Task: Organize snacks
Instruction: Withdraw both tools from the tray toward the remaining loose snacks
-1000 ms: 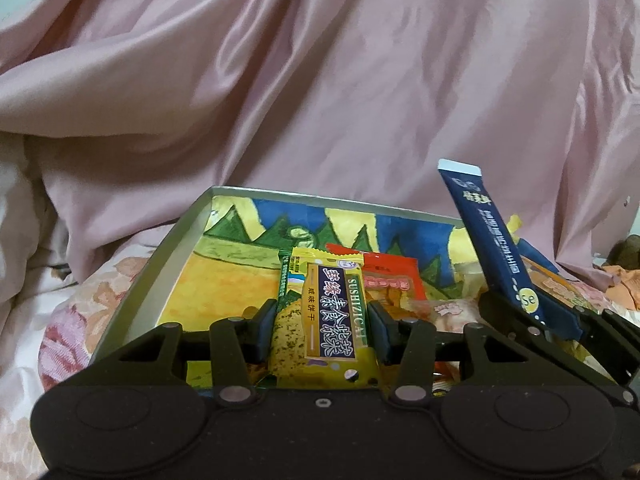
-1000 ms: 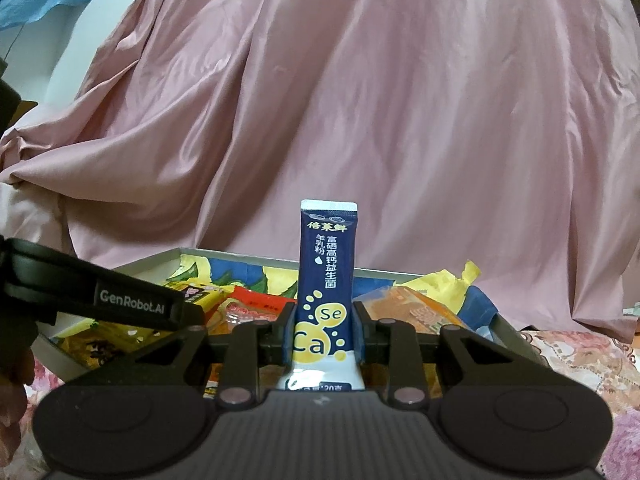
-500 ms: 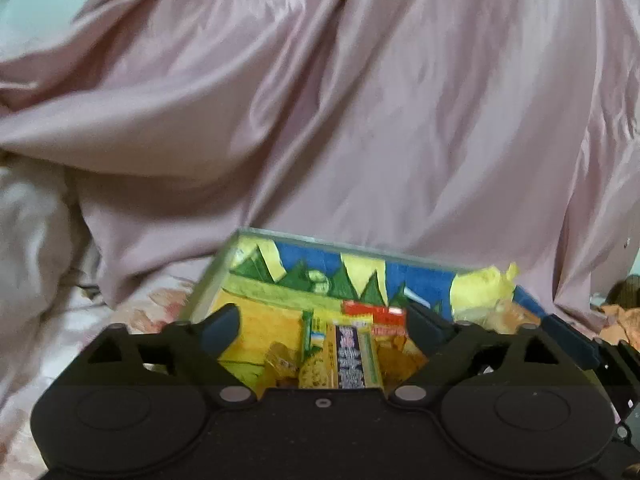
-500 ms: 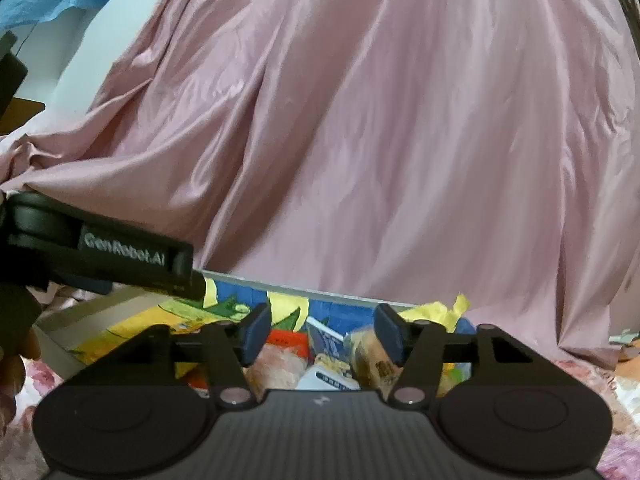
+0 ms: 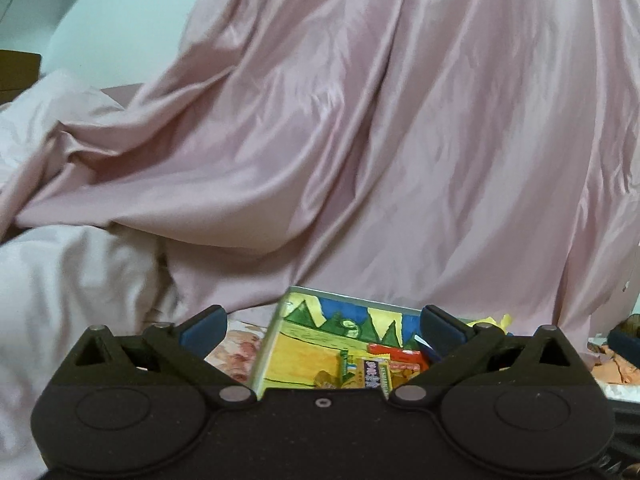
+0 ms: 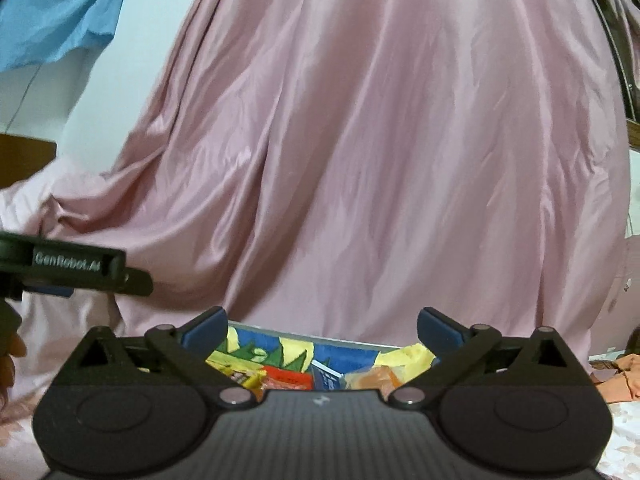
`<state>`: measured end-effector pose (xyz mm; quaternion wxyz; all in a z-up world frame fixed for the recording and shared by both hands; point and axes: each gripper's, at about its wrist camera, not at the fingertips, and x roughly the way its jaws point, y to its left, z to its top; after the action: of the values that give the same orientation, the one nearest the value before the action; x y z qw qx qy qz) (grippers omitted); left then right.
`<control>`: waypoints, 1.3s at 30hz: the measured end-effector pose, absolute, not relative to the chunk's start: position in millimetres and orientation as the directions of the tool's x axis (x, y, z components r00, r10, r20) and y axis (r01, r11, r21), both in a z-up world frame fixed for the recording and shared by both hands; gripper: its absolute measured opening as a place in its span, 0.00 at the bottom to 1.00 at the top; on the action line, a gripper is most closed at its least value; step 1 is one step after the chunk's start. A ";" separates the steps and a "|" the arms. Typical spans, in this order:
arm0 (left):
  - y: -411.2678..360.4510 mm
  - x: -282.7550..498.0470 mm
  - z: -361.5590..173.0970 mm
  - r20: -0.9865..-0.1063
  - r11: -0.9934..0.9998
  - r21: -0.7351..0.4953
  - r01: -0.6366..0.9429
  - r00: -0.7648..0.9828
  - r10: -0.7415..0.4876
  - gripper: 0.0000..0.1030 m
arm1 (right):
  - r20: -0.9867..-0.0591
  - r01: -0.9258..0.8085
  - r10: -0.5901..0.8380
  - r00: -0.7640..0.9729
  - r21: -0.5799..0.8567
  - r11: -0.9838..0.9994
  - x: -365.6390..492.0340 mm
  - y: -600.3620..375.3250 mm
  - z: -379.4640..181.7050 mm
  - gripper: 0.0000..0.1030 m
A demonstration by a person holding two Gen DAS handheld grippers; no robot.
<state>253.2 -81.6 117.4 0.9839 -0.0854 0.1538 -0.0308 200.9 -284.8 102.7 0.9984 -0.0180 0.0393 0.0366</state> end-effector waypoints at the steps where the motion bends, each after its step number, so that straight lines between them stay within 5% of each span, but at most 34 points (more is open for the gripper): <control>1: -79.2 247.2 120.0 -0.296 0.983 -0.180 0.032 0.952 -0.085 0.99 | -0.077 -0.076 0.074 0.994 -0.029 0.997 195.8 -284.9 106.1 1.00; 20: -42.3 136.8 124.2 -0.295 0.988 -0.145 0.062 0.950 -0.103 0.99 | -0.070 -0.063 0.058 0.996 -0.069 0.996 95.4 -254.9 110.4 1.00; 39: -16.9 88.0 58.5 -0.371 0.975 -0.066 0.214 0.901 -0.223 0.99 | -0.276 -0.067 -0.004 0.961 -0.246 0.967 45.0 -207.7 57.3 1.00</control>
<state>88.0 -16.9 58.5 0.9749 -0.0120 0.1919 -0.1121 45.0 -207.7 57.3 0.9820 -0.1276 0.1385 0.0160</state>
